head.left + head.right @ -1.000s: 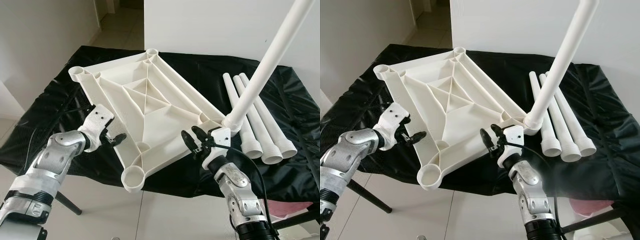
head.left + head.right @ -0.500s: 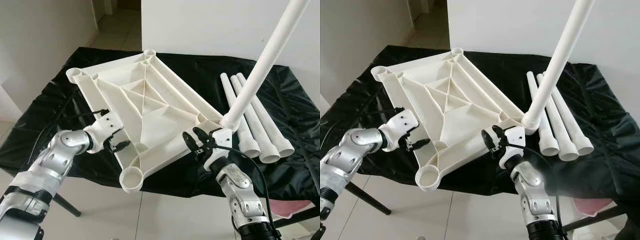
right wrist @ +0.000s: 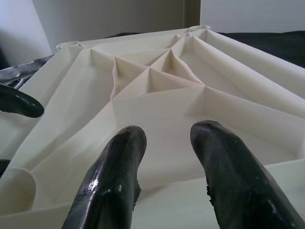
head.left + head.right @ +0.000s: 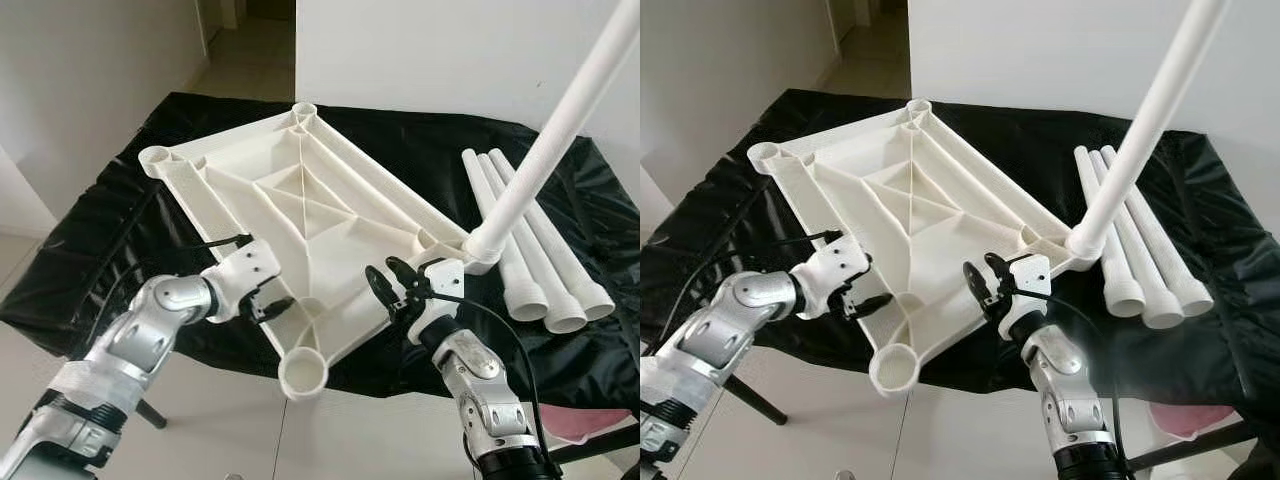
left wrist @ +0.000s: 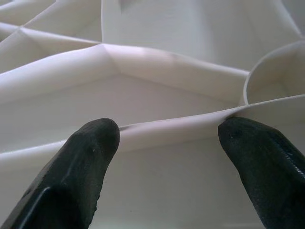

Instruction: Building children table

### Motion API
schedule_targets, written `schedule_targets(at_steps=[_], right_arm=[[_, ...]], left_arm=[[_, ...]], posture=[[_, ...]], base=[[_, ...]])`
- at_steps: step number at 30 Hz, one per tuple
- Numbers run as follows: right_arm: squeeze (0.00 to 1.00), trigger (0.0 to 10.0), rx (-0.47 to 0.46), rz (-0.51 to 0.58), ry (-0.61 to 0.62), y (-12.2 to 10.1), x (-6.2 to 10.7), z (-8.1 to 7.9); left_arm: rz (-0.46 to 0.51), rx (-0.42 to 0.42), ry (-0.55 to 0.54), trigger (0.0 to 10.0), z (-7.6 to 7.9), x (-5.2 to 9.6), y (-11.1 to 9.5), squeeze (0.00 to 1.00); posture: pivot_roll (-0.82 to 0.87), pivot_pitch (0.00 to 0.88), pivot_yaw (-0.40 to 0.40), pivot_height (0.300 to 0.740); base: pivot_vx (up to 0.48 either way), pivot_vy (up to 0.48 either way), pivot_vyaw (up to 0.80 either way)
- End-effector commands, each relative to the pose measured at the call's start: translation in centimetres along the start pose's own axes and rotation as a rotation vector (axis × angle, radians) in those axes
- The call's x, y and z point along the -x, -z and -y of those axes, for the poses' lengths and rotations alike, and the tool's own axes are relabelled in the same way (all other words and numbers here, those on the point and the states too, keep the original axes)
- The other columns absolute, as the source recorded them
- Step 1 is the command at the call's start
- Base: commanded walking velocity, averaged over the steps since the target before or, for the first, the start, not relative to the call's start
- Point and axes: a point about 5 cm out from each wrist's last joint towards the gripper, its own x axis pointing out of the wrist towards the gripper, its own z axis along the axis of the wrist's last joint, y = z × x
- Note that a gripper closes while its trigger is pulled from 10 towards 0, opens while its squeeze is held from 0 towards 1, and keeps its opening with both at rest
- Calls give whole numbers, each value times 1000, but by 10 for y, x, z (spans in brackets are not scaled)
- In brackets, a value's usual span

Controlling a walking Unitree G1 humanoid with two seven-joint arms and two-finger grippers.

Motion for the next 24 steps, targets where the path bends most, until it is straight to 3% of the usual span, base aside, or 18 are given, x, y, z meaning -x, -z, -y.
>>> schedule_targets(at_steps=[1,12,18,24], right_arm=[[0,10000,1,-13,-16,4,0,-3],[0,10000,0,-42,-75,7,3,-9],[0,10000,-1,-47,-92,7,4,-10],[0,10000,4,-53,-120,6,4,-13]], left_arm=[[-35,-24,90,10000,6,-4,8,0],[-130,-145,143,10000,-20,7,19,0],[-158,-183,178,10000,-26,8,23,0],[-246,-238,250,10000,-35,9,33,0]], posture=[[34,71,-7,740],[30,88,-3,740],[29,92,-1,740],[26,106,-3,740]], base=[[0,0,0],[0,0,0],[0,0,0],[0,0,0]])
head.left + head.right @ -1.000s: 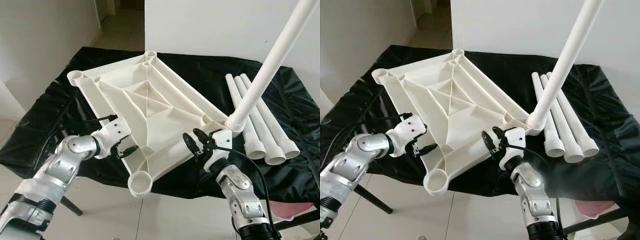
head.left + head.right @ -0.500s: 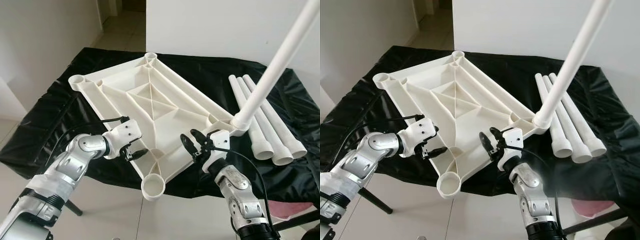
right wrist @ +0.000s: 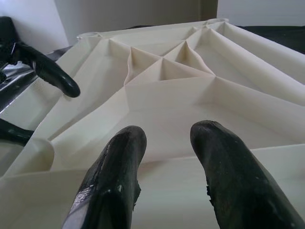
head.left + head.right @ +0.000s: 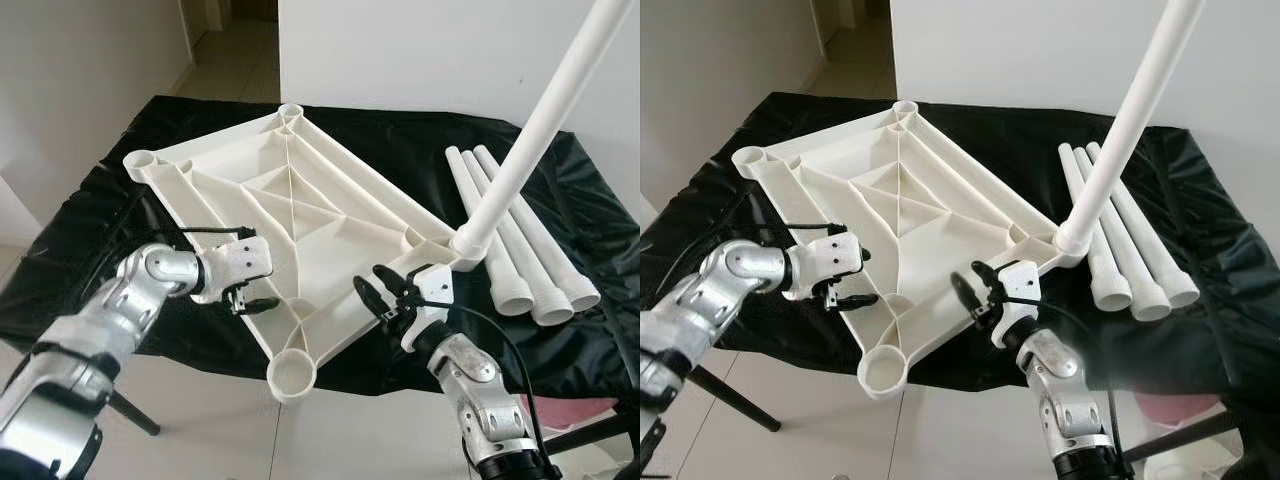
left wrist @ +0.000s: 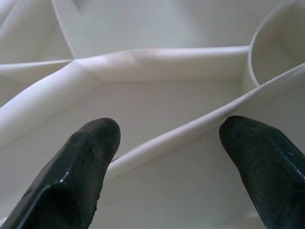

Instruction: Building children table

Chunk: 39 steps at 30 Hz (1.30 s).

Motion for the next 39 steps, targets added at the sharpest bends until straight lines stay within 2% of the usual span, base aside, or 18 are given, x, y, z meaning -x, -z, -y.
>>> schedule_targets(at_steps=[1,8,17,18,19,20,21,22,23,24,25,26,37,38,39], right_arm=[[0,10000,2,-21,-10,2,3,0],[0,10000,5,-25,-14,2,4,0],[0,10000,9,-34,-13,1,6,-1],[0,10000,8,-35,-13,1,7,-1],[0,10000,7,-35,-12,1,7,-1],[0,10000,6,-35,-12,1,7,-2],[0,10000,5,-35,-11,1,7,-2],[0,10000,5,-36,-11,2,7,-2],[0,10000,5,-36,-11,2,7,-2],[0,10000,4,-37,-11,2,7,-3],[0,10000,4,-37,-11,2,7,-3],[0,10000,3,-38,-7,3,8,-3],[0,10000,1,-38,13,2,11,-1],[0,10000,1,-38,15,2,11,-1],[0,10000,2,-38,15,2,11,-1]], left_arm=[[-113,8,95,10000,9,-1,21,0],[-166,-31,119,10000,3,-4,23,0],[-219,-144,222,10000,0,-10,20,0],[-223,-151,239,9216,0,-11,19,0],[-226,-156,252,9216,0,-11,19,0],[-231,-151,266,3804,0,-11,19,0],[-235,-147,275,3804,0,-11,20,0],[-235,-148,277,2667,0,-11,19,0],[-235,-148,277,2667,0,-11,19,0],[-240,-143,286,510,-1,-11,20,0],[-240,-143,286,510,-1,-11,20,0],[-239,-136,304,0,-1,-10,20,0],[-245,-149,361,0,5,-12,24,0],[-245,-149,368,745,7,-13,25,0],[-244,-150,372,745,8,-13,25,0]], posture=[[25,112,-3,740],[19,124,-2,740],[11,142,10,740],[11,146,11,740],[11,146,11,740],[10,148,14,740],[10,148,14,740],[11,149,16,740],[11,149,16,740],[10,149,17,740],[10,149,17,740],[4,148,27,740],[-7,144,41,740],[-9,143,44,740],[-9,143,44,740]], base=[[0,0,0],[0,0,0],[0,0,0],[0,0,0],[0,0,0],[0,0,0],[0,0,0],[0,0,0],[0,0,0],[0,0,0],[0,0,0],[0,0,0],[0,0,0],[0,0,0],[0,0,0]])
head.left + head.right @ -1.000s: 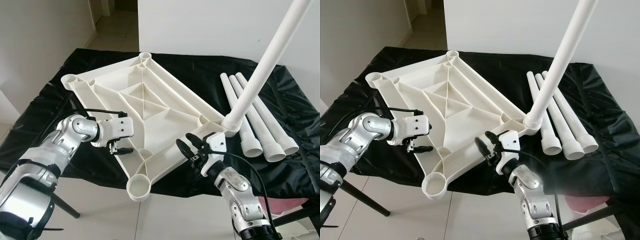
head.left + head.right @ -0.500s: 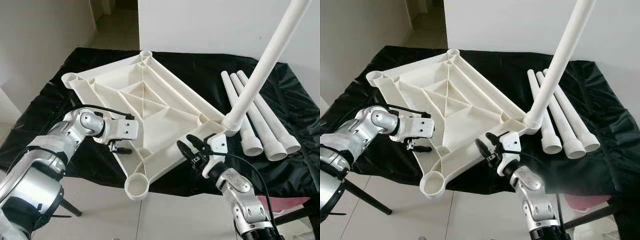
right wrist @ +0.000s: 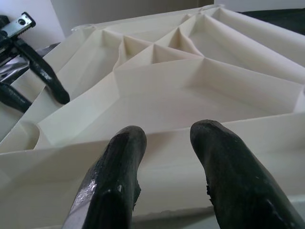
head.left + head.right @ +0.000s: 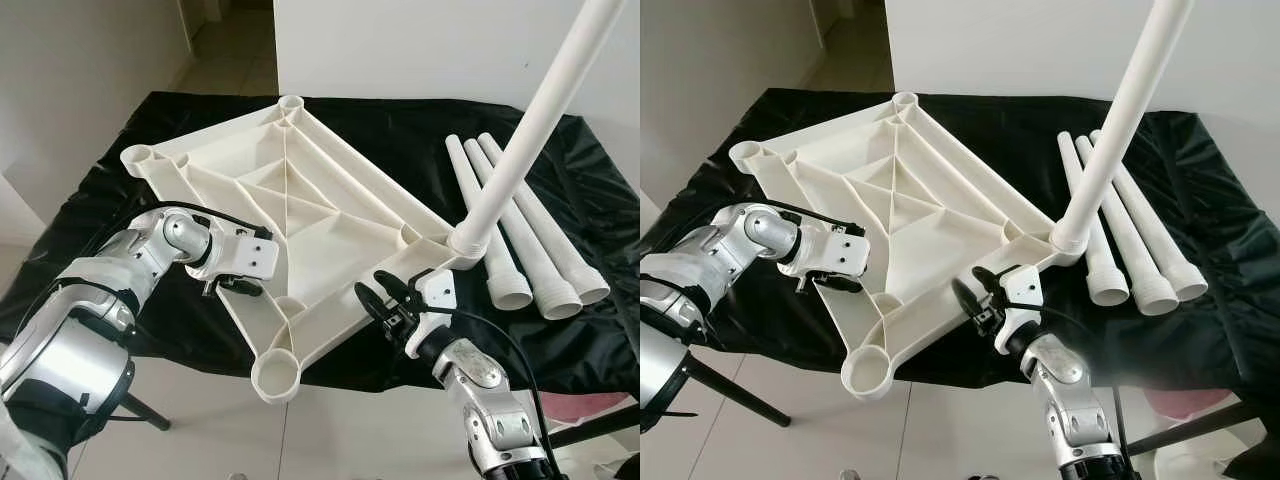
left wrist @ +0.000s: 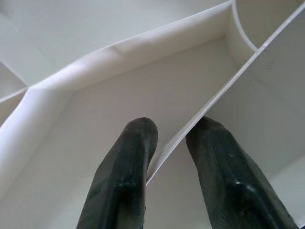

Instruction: Building children table

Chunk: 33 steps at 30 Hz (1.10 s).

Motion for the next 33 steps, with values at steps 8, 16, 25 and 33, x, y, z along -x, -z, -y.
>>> schedule_targets(at_steps=[8,16,25,33], right_arm=[[0,10000,-9,-20,11,4,4,-2],[0,10000,-10,-21,24,4,7,-2],[0,10000,-15,-16,43,3,7,-1],[0,10000,-16,-15,42,3,6,0]], left_arm=[[-27,121,171,0,34,-23,17,0],[-27,145,151,0,28,-21,17,0],[-7,227,34,0,9,-8,16,0],[62,197,73,0,11,-9,9,0]], posture=[[-17,144,56,740],[-22,152,62,740],[-18,158,67,740],[-12,157,58,740]], base=[[0,0,0],[0,0,0],[0,0,0],[0,0,0]])
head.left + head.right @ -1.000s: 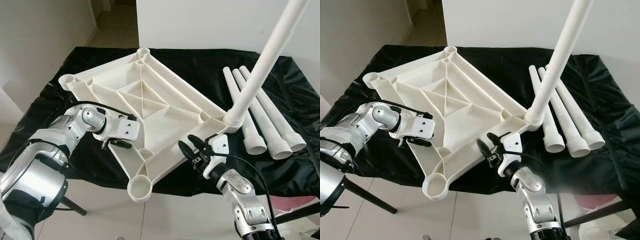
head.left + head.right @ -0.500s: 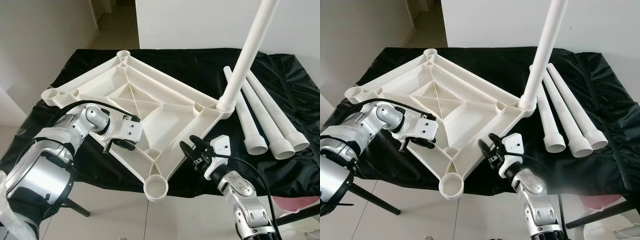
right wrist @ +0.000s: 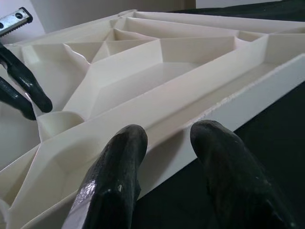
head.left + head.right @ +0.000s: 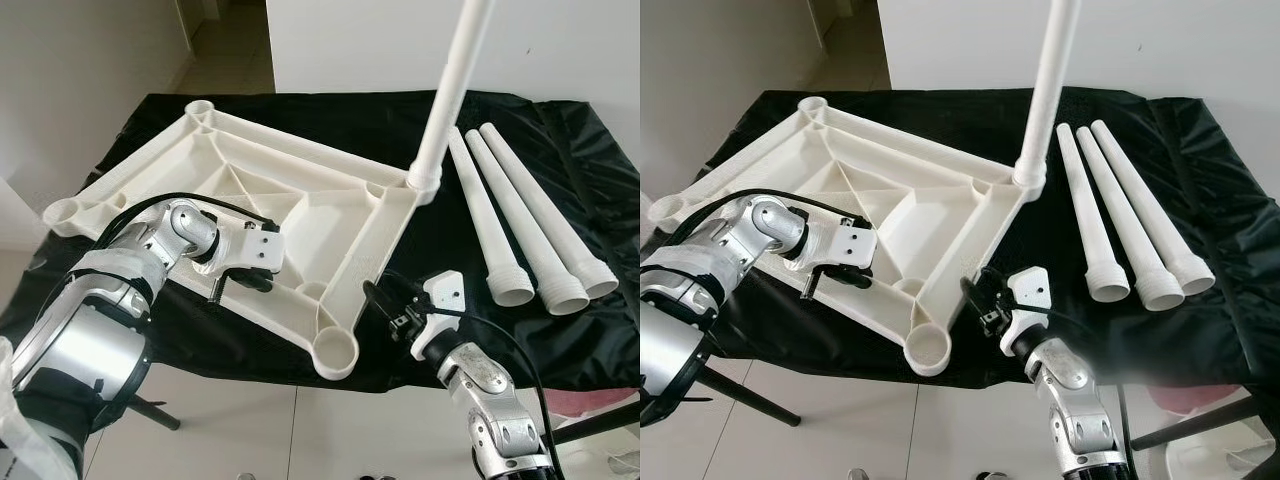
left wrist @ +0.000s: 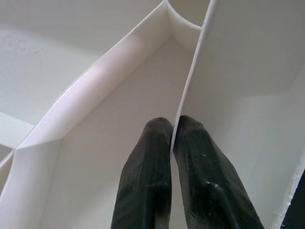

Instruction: Building children table

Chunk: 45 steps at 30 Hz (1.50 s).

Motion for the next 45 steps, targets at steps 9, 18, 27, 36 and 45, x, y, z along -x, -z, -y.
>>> schedule_targets(at_steps=[9,18,27,36,45], right_arm=[[0,10000,-12,-13,-20,2,-5,-2],[0,10000,-17,-8,-21,2,-7,-3],[0,10000,-18,-4,-20,3,-8,-3],[0,10000,-22,-1,-31,3,-10,-6],[0,10000,-19,3,-36,3,-13,-5]], left_arm=[[94,71,66,10000,20,-14,4,0],[115,80,28,10000,18,-9,4,0],[95,159,-117,0,10,3,13,1000],[116,220,-192,0,12,5,17,0],[147,196,-264,10000,10,1,8,0]], posture=[[0,152,45,740],[6,146,44,740],[8,131,38,740],[14,115,26,740],[15,106,25,740]], base=[[0,0,0],[0,0,0],[0,0,0],[0,0,0],[0,0,0]])
